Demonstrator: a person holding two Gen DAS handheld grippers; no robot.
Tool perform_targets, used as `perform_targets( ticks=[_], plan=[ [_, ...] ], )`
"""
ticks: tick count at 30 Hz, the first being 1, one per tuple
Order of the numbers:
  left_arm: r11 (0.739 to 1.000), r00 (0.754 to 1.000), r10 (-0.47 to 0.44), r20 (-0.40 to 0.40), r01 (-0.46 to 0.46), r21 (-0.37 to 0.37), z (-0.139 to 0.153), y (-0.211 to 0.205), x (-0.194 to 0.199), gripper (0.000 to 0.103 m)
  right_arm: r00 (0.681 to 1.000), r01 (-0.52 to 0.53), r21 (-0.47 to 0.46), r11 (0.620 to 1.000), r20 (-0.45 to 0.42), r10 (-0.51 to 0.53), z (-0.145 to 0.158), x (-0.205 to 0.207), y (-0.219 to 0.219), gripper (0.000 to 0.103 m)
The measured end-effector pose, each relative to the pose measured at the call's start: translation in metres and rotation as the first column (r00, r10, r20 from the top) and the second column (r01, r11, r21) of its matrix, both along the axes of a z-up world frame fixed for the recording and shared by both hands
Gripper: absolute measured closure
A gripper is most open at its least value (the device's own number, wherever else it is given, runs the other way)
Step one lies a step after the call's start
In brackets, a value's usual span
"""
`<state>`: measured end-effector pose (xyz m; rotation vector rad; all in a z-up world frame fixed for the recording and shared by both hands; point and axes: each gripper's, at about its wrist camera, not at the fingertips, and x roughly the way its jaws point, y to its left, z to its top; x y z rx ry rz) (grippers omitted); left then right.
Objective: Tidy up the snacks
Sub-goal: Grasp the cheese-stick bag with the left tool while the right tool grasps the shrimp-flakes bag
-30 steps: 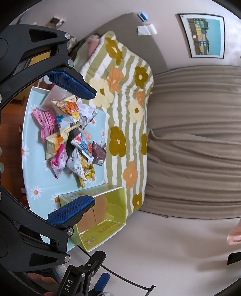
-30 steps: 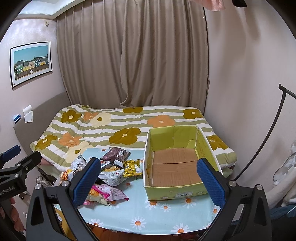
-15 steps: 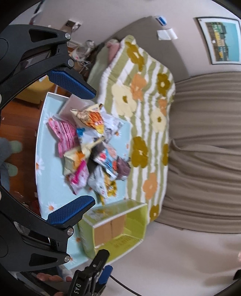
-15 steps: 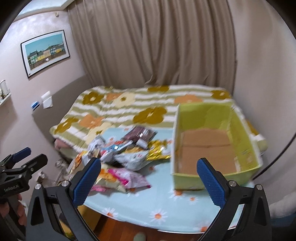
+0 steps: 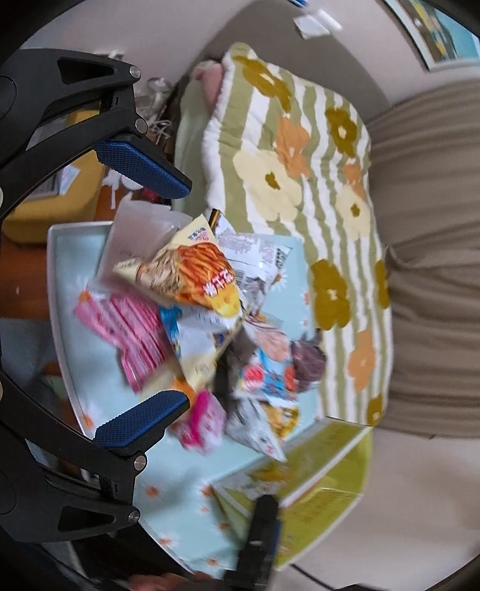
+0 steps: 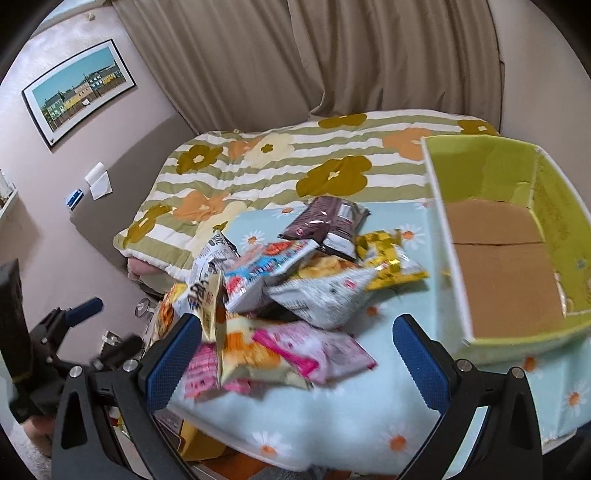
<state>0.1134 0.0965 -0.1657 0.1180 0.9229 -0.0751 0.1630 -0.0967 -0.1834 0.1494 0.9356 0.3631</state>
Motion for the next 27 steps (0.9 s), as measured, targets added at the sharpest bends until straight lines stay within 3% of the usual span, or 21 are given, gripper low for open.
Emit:
perform_targets(
  ticks=[4,8,13,18,22,27],
  plan=[
    [0.992,0.992,-0.112,-0.051,0.115,0.055,-0.022,0.01,0.024,0.0,0.998,-0.07,-0.048,0.996,-0.003,0.069,-0.008,0.028,0.025,0.0],
    [0.959,0.965,-0.245,-0.095,0.255,0.122,-0.039,0.011,0.047,0.0,0.976,-0.219,-0.129,0.967,-0.04,0.216,-0.012,0.062,0.051,0.0],
    [0.893,0.903,-0.402,-0.153,0.424,0.153,-0.049,0.006,0.069,0.0,0.897,-0.439,-0.185,0.879,-0.153,0.415,-0.025,0.1,0.077,0.0],
    [0.818,0.824,-0.521,-0.222,0.557,0.147,-0.065,-0.007,0.084,0.0,0.807,-0.583,-0.228,0.779,-0.269,0.525,-0.046,0.123,0.101,0.0],
    [0.791,0.789,-0.558,-0.258,0.599,0.122,-0.075,-0.013,0.088,0.002,0.754,-0.649,-0.243,0.721,-0.327,0.569,-0.057,0.13,0.115,0.0],
    [0.787,0.767,-0.564,-0.307,0.612,0.082,-0.088,-0.013,0.093,0.016,0.71,-0.684,-0.216,0.696,-0.414,0.57,-0.076,0.144,0.124,0.0]
  ],
)
